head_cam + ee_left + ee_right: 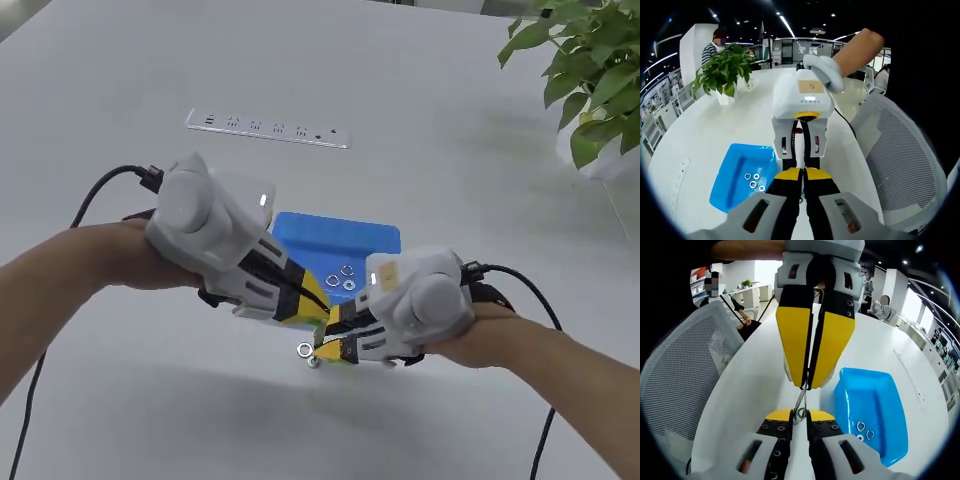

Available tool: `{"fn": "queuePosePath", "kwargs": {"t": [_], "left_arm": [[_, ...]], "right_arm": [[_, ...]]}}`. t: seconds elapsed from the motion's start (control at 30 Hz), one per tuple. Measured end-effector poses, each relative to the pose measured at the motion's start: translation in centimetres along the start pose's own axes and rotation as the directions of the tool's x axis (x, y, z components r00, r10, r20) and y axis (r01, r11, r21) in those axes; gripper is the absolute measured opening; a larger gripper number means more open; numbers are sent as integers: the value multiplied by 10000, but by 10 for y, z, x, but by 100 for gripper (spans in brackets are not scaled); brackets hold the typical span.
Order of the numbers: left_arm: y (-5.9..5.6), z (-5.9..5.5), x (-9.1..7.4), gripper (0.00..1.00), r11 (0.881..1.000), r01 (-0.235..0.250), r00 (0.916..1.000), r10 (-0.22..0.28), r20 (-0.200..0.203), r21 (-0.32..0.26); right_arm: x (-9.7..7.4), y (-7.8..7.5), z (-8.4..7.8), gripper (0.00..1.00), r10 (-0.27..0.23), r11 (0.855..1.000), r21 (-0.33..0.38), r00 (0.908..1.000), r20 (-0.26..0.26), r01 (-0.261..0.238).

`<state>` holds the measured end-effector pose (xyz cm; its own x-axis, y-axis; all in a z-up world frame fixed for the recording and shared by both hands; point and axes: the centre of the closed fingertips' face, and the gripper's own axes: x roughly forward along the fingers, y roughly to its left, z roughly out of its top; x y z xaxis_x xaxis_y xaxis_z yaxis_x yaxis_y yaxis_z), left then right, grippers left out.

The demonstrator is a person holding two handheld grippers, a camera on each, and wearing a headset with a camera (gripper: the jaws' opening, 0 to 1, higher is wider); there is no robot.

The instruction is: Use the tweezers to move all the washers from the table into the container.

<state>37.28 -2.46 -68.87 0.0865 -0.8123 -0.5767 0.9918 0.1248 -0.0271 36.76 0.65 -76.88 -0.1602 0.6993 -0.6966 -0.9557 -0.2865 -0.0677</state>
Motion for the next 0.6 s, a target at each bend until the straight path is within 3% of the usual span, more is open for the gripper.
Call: {"fn": "queuePosePath", "kwargs": {"t": [0.6], "left_arm": [[0, 1, 2, 5, 10000, -67, 10000, 67, -13, -69]], "right_arm": [[0, -1, -2, 9, -151, 9992, 358, 9996, -225, 159]]}}
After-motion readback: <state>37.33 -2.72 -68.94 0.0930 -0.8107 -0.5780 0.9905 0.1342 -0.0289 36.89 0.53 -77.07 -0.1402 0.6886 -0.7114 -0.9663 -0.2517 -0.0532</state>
